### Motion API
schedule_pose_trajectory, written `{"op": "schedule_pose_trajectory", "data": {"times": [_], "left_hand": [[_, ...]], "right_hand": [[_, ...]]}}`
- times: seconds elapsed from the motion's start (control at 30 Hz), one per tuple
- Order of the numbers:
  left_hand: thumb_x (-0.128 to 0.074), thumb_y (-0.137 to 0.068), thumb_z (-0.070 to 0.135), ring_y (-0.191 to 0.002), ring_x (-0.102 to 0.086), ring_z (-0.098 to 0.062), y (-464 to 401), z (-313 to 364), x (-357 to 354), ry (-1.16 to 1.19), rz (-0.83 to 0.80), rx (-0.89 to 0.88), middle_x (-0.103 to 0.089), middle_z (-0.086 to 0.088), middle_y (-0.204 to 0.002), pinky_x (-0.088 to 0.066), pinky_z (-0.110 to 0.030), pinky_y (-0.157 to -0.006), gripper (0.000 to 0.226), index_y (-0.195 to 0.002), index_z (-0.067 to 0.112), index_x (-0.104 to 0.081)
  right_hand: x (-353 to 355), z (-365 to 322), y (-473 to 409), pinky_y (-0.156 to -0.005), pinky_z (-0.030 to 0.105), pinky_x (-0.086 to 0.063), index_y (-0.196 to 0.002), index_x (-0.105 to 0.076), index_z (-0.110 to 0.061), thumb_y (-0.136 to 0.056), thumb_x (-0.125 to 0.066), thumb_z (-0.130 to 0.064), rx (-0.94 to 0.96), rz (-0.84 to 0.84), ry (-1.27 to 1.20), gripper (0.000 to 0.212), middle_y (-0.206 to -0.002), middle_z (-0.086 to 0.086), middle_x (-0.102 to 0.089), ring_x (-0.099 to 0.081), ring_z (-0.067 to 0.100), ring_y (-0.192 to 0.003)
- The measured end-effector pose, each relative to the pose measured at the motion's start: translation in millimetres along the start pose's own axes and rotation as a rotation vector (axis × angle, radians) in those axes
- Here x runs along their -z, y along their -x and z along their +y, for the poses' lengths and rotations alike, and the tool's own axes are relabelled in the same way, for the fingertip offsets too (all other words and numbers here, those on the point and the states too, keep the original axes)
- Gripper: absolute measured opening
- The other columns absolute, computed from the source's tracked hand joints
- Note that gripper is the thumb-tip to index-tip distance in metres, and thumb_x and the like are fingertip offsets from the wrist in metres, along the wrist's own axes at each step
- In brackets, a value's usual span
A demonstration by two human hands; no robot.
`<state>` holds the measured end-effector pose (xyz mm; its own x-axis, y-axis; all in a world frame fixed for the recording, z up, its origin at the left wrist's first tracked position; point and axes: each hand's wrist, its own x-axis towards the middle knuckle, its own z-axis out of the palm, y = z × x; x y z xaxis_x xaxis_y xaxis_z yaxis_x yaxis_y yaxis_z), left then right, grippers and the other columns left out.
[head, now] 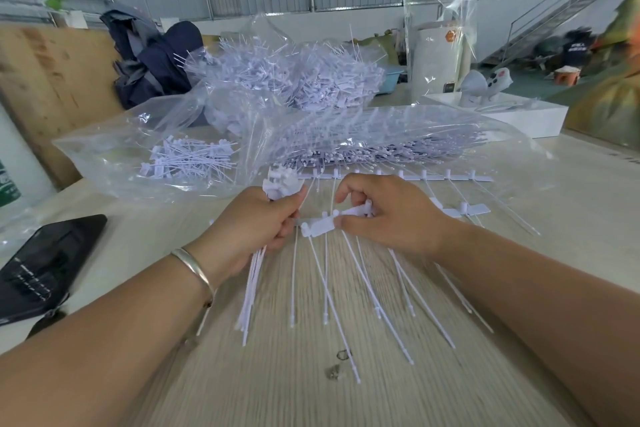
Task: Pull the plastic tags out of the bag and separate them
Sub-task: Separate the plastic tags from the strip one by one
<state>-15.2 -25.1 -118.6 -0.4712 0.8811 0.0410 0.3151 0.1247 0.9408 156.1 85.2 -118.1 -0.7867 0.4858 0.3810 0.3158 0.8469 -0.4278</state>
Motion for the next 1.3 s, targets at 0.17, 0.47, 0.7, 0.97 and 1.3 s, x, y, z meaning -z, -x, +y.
{"op": "schedule_pose_trajectory", "data": {"times": [0.17,0.47,0.7,0.97,1.3], "left_hand": [[-0.04,-0.104,0.022,-0.044,-0.063,-0.019,3,4,-2,0.078,-0.026,0.025,-0.056,-0.002,-0.047,-0.045,-0.02,-0.039,0.032,-0.08,0.006,-0.053],[-0.049,-0.099,0.038,-0.037,-0.029,-0.009,4,3,-5,-0.025,-0.198,0.01,-0.038,0.008,-0.047,-0.022,-0.018,-0.036,0.032,-0.077,0.016,-0.057],[-0.061,-0.093,0.037,-0.038,-0.023,-0.01,1,2,-4,-0.029,-0.174,-0.002,-0.032,0.008,-0.045,-0.018,-0.015,-0.039,0.05,-0.045,0.026,-0.049],[-0.067,-0.089,0.026,-0.038,-0.029,-0.011,-1,3,3,0.059,0.055,-0.01,-0.046,-0.01,-0.061,-0.023,-0.015,-0.038,0.038,-0.055,0.012,-0.057],[-0.061,-0.078,0.019,-0.036,-0.028,0.0,12,14,-5,0.513,-0.286,0.031,-0.058,0.003,-0.062,-0.017,-0.012,-0.033,0.009,-0.082,0.01,-0.06]], "right_hand": [[0,1,-2,-0.06,0.023,-0.033,-0.1,-0.06,-0.028,-0.082,-0.067,-0.042,0.027,0.102,-0.024,0.023,-0.075,-0.011,-0.05,-0.048,0.005,-0.065],[2,-2,-1,-0.059,0.023,-0.035,-0.099,-0.059,-0.028,-0.082,-0.069,-0.041,0.051,0.143,-0.017,0.023,-0.077,-0.012,-0.052,-0.05,0.008,-0.064],[5,-4,0,-0.078,0.029,-0.039,-0.1,-0.064,-0.019,-0.083,-0.07,-0.032,0.092,0.203,0.065,0.022,-0.081,-0.007,-0.058,-0.057,0.015,-0.075],[8,-1,-3,-0.095,0.037,-0.025,-0.082,-0.048,-0.032,-0.092,-0.051,-0.05,-0.049,0.222,0.262,0.021,-0.065,-0.017,-0.043,-0.047,0.011,-0.077],[10,-16,-4,-0.076,0.029,-0.039,-0.084,-0.069,-0.012,-0.085,-0.065,-0.037,-0.041,0.109,-0.488,0.025,-0.076,0.002,-0.058,-0.05,0.008,-0.072]]}}
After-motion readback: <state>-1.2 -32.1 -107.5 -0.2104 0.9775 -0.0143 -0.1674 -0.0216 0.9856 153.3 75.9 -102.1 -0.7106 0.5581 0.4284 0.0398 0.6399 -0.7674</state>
